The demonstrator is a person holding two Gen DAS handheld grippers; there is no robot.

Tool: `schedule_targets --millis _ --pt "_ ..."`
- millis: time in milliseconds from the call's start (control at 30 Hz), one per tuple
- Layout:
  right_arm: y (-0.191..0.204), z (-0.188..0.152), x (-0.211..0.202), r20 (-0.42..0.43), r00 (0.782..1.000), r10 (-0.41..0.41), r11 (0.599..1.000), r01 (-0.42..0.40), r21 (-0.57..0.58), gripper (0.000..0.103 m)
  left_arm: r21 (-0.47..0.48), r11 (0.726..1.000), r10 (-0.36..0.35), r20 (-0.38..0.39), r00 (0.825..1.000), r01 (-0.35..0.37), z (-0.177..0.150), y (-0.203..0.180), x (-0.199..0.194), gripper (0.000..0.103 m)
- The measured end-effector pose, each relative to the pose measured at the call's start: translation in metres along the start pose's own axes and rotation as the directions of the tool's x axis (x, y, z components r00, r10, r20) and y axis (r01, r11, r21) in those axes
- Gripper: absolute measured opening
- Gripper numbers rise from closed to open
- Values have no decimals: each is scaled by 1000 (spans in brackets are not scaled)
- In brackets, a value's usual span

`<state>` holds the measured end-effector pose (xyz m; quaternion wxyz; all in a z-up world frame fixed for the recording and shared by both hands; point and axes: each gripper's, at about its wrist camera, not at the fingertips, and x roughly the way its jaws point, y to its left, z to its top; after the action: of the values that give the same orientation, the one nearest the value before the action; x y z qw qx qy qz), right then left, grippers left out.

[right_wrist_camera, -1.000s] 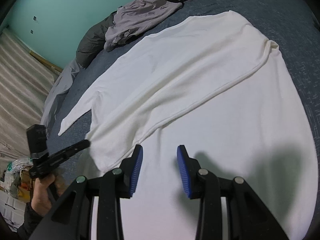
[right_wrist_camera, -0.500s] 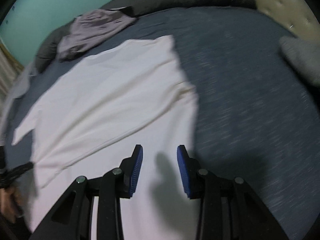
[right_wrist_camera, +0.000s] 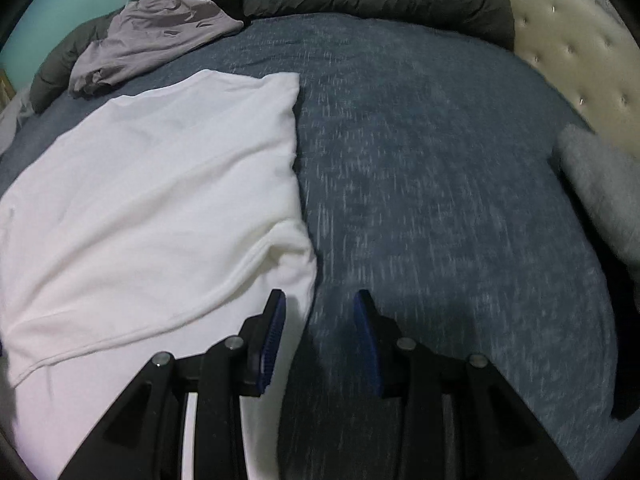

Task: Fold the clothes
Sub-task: 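Grasp the shirt side edge with the right tool and fold it over the body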

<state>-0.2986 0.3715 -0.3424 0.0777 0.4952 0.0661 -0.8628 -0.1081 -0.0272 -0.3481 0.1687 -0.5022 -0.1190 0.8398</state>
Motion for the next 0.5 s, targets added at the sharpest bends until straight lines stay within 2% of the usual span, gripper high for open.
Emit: schedule_targets --millis 133,267,333,367,400,500 --pt "2 8 12 -7 1000 2 1000 -2 -15 35 23 1000 16 -46 999 -15 -3 -5 20 11" --pt "1 12 19 -1 1000 -7 1000 7 -23 33 17 1000 19 -60 998 -18 1 -3 31 11" --pt "0 13 19 4 1000 23 1000 -22 -14 15 19 1000 24 -69 997 -22 1 -3 34 11" --pt "1 14 19 11 1000 19 1000 -19 -21 13 22 999 26 -73 997 -25 1 -3 36 11" --pt "2 14 18 17 1000 15 999 -15 -28 7 22 999 27 -76 997 -26 0 -3 37 11" --pt "-2 12 11 52 999 -3 999 5 -46 6 15 1000 28 -84 996 -26 -1 -2 37 11"
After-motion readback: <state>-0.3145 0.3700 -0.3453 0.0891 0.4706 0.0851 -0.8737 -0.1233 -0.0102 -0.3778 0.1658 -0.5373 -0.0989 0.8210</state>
